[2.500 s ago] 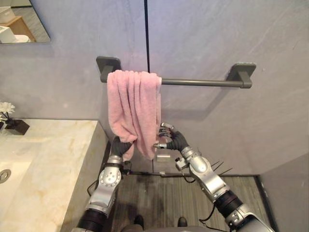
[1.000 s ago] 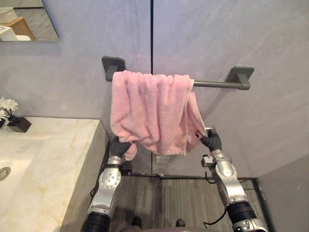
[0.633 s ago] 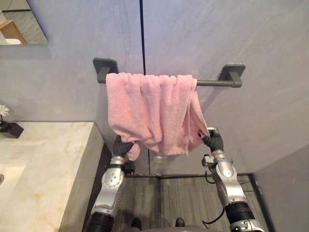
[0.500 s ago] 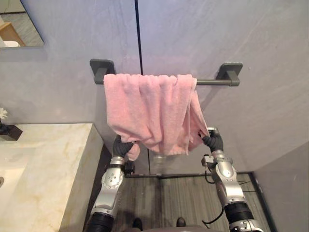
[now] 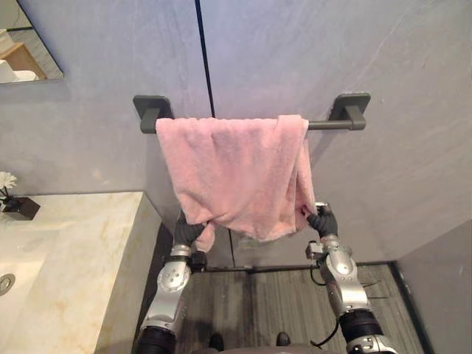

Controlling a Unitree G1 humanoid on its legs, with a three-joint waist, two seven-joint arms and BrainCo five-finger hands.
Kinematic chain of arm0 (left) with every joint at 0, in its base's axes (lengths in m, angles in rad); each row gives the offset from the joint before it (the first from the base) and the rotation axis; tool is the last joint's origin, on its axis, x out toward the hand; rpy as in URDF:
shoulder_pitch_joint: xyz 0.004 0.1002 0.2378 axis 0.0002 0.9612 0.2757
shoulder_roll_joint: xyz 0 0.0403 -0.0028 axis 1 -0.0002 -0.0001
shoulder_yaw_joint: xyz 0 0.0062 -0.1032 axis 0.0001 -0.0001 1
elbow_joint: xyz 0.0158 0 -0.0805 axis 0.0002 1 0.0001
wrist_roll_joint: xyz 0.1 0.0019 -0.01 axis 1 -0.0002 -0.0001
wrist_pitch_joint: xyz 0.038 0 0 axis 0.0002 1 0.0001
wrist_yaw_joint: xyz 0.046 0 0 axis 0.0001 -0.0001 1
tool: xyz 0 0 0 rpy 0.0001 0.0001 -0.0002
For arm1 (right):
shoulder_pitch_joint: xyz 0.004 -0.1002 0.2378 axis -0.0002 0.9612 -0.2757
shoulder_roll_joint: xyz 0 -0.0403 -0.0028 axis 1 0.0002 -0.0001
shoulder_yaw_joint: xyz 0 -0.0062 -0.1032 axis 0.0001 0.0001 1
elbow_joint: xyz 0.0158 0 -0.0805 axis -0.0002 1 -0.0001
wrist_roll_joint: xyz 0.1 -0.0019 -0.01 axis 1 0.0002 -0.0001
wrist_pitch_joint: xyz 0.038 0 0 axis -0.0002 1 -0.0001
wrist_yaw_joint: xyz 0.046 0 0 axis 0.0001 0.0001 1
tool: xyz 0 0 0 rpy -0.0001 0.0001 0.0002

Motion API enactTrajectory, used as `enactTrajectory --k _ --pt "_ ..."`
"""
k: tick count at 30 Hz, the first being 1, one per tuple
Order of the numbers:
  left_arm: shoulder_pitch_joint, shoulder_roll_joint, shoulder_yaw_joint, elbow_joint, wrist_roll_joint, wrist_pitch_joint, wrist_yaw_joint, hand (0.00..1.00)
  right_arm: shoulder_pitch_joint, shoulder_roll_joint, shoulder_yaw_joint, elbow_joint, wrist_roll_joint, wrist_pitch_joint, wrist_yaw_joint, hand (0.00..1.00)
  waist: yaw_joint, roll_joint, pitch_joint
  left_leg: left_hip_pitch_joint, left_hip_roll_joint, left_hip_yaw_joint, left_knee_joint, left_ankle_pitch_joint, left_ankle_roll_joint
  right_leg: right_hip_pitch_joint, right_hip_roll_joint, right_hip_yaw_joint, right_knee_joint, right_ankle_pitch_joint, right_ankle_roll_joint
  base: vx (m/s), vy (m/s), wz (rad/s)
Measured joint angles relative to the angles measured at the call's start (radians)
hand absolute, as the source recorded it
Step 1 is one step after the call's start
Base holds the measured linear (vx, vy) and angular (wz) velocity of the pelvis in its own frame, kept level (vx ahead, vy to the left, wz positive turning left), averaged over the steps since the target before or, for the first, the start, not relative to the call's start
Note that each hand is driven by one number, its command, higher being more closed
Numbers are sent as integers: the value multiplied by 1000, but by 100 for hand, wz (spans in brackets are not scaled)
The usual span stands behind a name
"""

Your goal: Organize washtable

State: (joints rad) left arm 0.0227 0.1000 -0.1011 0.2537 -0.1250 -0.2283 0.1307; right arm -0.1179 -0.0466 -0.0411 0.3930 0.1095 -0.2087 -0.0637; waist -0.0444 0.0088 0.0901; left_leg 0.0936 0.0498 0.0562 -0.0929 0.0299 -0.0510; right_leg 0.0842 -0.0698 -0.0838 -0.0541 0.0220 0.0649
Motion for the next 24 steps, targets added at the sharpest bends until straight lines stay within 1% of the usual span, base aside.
enactTrajectory --k 4,9,10,11,14,21,24 --pt "-1 -6 5 15 0 0 0 100 -1 2 0 20 -3 0 0 100 -1 8 4 1 0 0 0 0 0 1 0 0 0 0 0 -28 -11 0" --pt "-1 -35 31 36 0 0 0 100 -2 11 0 47 -7 0 0 100 -2 18 1 3 1 0 -1 0 0 3 0 0 0 0 0 -14 -6 0" --pt "-1 -37 32 36 0 0 0 100 -2 13 0 52 -7 0 0 0 -2 18 1 4 1 0 -1 0 0 4 1 0 0 0 0 -33 -16 0" --pt "-1 -39 34 38 0 0 0 0 -1 17 -1 56 -7 1 0 0 -2 18 1 5 1 0 -1 0 0 5 1 0 0 0 0 0 0 0" --pt "0 -40 71 40 0 0 0 0 -1 26 -24 56 -7 1 -14 0 -3 18 1 5 1 0 -1 0 0 6 0 0 -1 0 0 -11 -5 0" --pt "10 -39 97 34 -2 0 5 0 11 28 -68 53 -8 2 -52 0 -3 17 2 6 1 0 -1 -1 0 8 1 0 -4 0 0 -5 -2 0" --pt "34 -39 110 23 -36 -1 11 0 32 28 -83 40 -8 2 -72 0 -2 15 2 6 1 1 -1 -1 0 9 0 -1 -6 0 0 0 0 0"
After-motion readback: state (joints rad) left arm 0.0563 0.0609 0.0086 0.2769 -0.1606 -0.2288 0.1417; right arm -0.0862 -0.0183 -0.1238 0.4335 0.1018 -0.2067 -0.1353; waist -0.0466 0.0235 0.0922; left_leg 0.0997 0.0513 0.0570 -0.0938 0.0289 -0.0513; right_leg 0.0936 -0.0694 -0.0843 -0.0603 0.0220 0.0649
